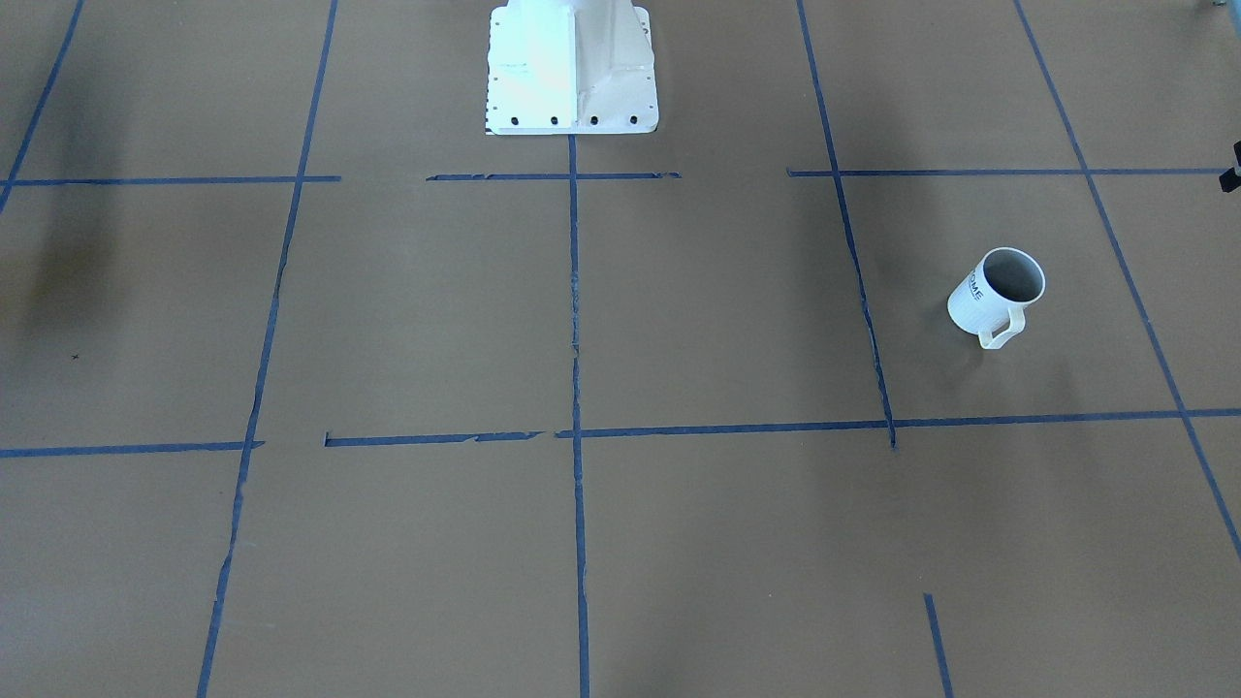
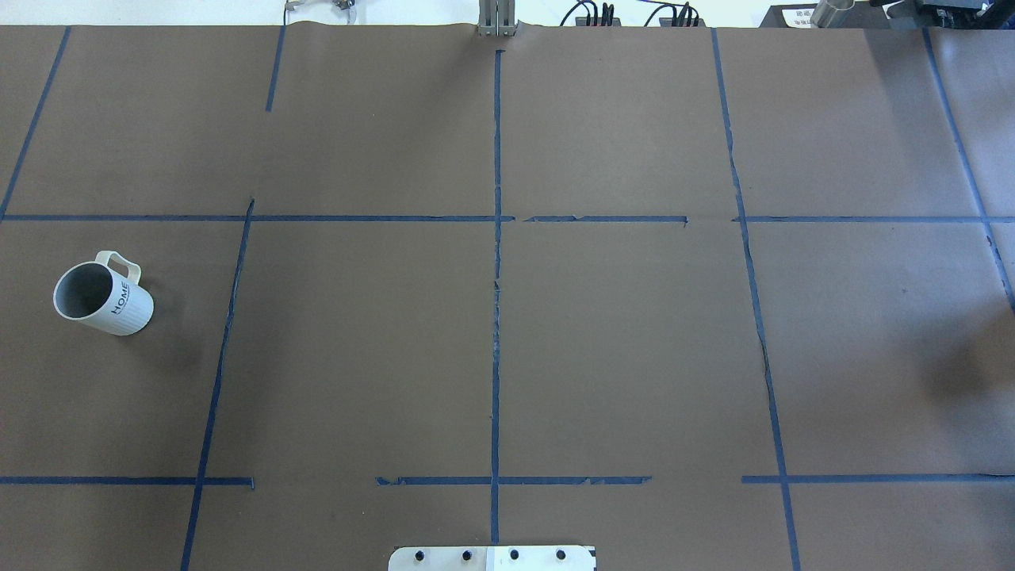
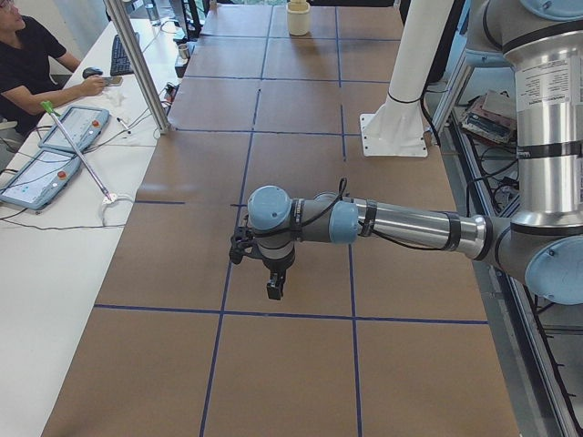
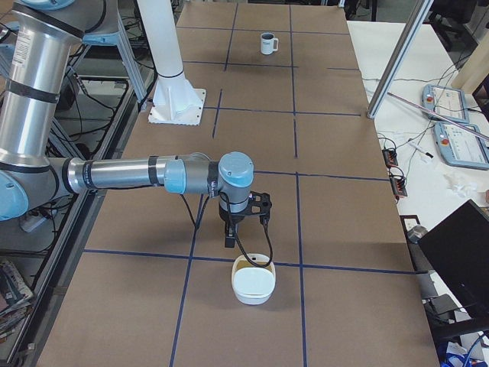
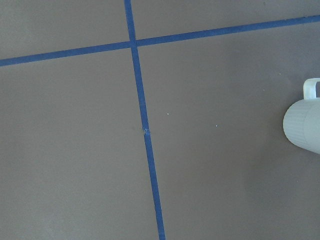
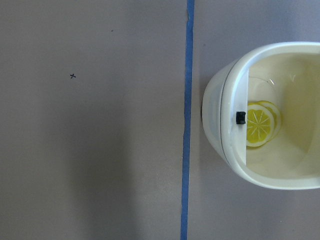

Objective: Left arm hands cup to right arm to dump lemon

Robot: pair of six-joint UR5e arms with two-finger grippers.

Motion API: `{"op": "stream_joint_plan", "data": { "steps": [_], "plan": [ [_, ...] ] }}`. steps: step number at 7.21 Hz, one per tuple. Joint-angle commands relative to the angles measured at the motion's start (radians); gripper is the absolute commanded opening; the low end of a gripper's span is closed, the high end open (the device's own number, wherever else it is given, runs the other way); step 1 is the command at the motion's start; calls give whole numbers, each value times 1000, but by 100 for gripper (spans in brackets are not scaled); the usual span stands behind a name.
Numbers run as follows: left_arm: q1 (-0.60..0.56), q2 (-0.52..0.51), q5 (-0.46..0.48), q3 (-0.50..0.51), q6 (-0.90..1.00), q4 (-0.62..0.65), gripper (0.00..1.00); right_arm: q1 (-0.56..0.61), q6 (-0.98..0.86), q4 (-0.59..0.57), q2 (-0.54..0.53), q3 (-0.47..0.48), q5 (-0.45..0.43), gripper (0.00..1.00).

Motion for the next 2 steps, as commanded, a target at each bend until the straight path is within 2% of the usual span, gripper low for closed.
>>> {"op": "stream_joint_plan", "data": {
  "steps": [1, 2],
  "plan": [
    [2, -5, 4, 14, 0, 2, 100, 1, -1, 2, -12, 1, 15, 100],
    [2, -5, 4, 14, 1, 2, 100, 2, 0, 5, -17, -4, 36, 100]
  ]
}}
